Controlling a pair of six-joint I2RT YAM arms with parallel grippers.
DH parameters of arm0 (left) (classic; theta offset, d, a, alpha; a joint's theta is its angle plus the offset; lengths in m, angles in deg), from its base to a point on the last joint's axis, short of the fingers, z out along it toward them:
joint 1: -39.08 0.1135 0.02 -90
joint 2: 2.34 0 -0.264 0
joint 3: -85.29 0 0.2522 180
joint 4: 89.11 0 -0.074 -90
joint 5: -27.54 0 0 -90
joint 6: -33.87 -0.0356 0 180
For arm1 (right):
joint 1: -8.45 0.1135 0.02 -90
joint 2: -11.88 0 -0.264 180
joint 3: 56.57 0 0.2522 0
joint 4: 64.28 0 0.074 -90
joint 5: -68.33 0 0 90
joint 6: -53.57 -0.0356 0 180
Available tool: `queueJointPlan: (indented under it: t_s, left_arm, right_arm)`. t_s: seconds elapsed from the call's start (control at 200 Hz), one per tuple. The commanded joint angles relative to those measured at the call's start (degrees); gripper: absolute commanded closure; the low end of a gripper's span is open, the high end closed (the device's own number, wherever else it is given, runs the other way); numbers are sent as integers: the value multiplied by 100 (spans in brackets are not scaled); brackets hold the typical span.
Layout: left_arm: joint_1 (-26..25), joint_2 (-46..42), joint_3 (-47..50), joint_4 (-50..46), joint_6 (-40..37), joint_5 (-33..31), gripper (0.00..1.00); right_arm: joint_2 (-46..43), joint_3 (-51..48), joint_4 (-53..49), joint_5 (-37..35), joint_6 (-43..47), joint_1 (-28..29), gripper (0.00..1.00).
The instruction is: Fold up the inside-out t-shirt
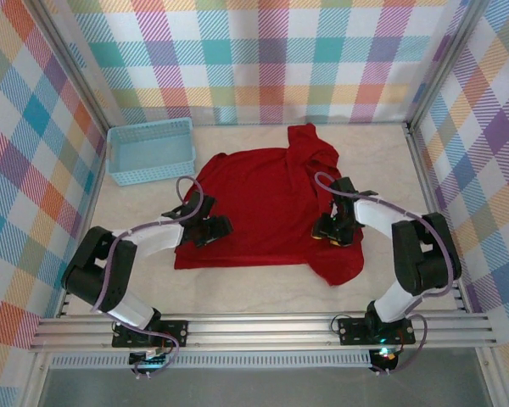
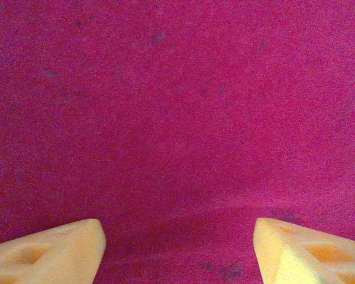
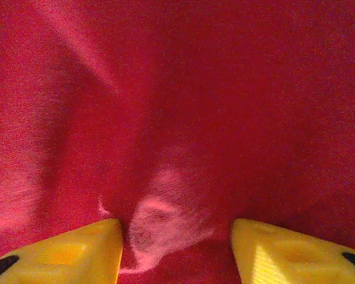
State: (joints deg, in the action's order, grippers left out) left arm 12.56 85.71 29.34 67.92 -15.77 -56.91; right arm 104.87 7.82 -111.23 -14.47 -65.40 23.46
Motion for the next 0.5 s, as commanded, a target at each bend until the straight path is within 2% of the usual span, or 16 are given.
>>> queueJointPlan:
  t_s: [0.0, 0.17, 0.275, 0.38, 0.495]
  left_arm:
    - [-105, -148, 356, -217, 149, -6, 30]
    - [-494, -928, 1019, -449, 292, -279, 29]
    - [-556, -1428, 940, -622, 304, -189, 28]
    - [-527, -1506, 29, -1173, -55, -424, 28]
    - [-317, -762, -1231, -1547, -343, -471, 27]
  right_arm:
    - [-366, -568, -163, -291, -355, -292, 39]
    - [-1975, -1359, -436, -798, -856, -571, 31]
    - [-2636, -1206, -636, -853, -752, -601, 30]
    - [-2580, -317, -716, -837, -332, -563, 28]
    - [-1663, 962, -532, -497, 168, -444, 27]
